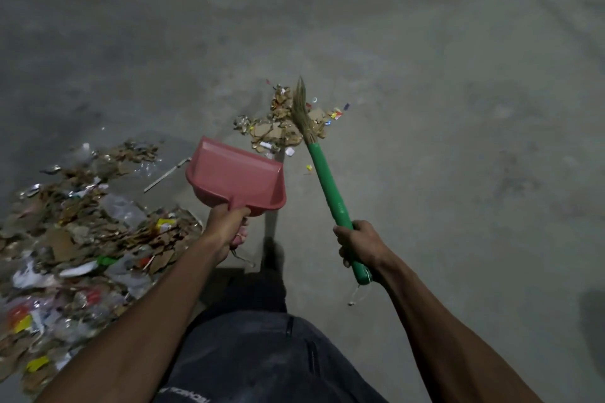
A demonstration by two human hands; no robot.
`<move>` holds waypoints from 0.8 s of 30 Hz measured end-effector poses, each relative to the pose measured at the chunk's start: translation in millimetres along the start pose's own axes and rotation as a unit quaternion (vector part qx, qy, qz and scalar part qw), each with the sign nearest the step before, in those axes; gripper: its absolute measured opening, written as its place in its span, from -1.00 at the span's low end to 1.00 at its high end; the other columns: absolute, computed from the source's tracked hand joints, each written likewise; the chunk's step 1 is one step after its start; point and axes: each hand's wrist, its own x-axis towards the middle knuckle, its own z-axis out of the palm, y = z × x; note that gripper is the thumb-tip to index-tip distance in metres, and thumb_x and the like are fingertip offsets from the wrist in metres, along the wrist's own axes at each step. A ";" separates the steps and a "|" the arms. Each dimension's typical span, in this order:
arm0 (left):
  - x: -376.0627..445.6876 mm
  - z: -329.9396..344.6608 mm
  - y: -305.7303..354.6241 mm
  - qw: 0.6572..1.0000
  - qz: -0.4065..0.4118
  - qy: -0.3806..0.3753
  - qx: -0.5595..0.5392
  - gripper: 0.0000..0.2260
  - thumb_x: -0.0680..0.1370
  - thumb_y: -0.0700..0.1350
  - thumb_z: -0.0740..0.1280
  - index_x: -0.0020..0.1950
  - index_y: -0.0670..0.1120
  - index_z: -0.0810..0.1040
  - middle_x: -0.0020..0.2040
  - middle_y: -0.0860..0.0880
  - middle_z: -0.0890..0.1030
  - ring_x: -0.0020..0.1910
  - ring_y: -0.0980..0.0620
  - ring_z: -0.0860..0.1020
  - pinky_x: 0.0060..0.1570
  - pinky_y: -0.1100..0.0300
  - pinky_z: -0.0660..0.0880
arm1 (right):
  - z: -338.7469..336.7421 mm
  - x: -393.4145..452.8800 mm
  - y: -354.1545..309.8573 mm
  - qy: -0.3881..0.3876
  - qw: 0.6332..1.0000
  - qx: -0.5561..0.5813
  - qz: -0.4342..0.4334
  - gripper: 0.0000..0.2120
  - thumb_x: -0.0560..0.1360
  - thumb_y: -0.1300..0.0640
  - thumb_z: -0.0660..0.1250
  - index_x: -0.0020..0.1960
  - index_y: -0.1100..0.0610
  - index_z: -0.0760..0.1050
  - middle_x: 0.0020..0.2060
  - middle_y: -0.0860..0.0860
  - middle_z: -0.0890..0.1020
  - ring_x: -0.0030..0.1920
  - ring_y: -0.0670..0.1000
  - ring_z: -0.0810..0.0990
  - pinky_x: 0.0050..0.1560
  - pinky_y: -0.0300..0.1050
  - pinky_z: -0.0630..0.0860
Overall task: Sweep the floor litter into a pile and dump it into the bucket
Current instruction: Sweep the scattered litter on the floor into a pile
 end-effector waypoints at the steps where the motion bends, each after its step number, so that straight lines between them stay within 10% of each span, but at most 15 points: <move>1: 12.6 11.0 10.5 1.000 -0.002 -0.002 -0.003 -0.87 0.56 -0.28 0.25 -0.19 -0.18 0.44 -0.36 -0.11 0.41 -0.65 0.12 0.32 -0.64 0.37 0.18 | -7.5 12.0 -11.2 -0.011 1.000 0.020 0.004 -0.90 0.60 0.23 0.23 -0.02 0.27 0.35 -0.26 0.13 0.41 -0.43 0.01 0.43 -0.52 -0.16 0.42; 12: 160.6 116.4 148.0 0.999 -0.040 -0.012 0.010 -0.87 0.56 -0.30 0.22 -0.20 -0.20 0.43 -0.40 -0.13 0.39 -0.70 0.14 0.28 -0.66 0.39 0.14 | -94.2 174.8 -165.8 -0.059 0.974 0.199 0.087 -0.72 0.52 0.45 0.28 0.21 0.36 0.35 -0.06 0.27 0.57 -0.27 0.10 0.71 -0.35 -0.14 0.61; 16: 189.3 145.8 196.4 0.999 -0.048 -0.008 0.006 -0.86 0.57 -0.29 0.21 -0.19 -0.20 0.43 -0.40 -0.13 0.38 -0.71 0.14 0.27 -0.67 0.40 0.14 | -119.4 217.8 -209.8 -0.044 0.990 0.098 0.089 -0.63 0.48 0.39 0.38 0.21 0.35 0.32 -0.53 0.06 0.44 -0.60 -0.06 0.38 -0.59 -0.25 0.36; 24: 232.2 208.3 250.7 0.996 -0.082 0.037 -0.014 -0.87 0.58 -0.28 0.23 -0.18 -0.21 0.44 -0.39 -0.13 0.41 -0.70 0.14 0.29 -0.69 0.40 0.14 | -181.0 321.3 -245.6 0.044 0.996 0.032 0.066 -0.68 0.64 0.03 0.24 0.03 0.32 0.36 -0.39 0.13 0.40 -0.57 0.02 0.40 -0.61 -0.23 0.36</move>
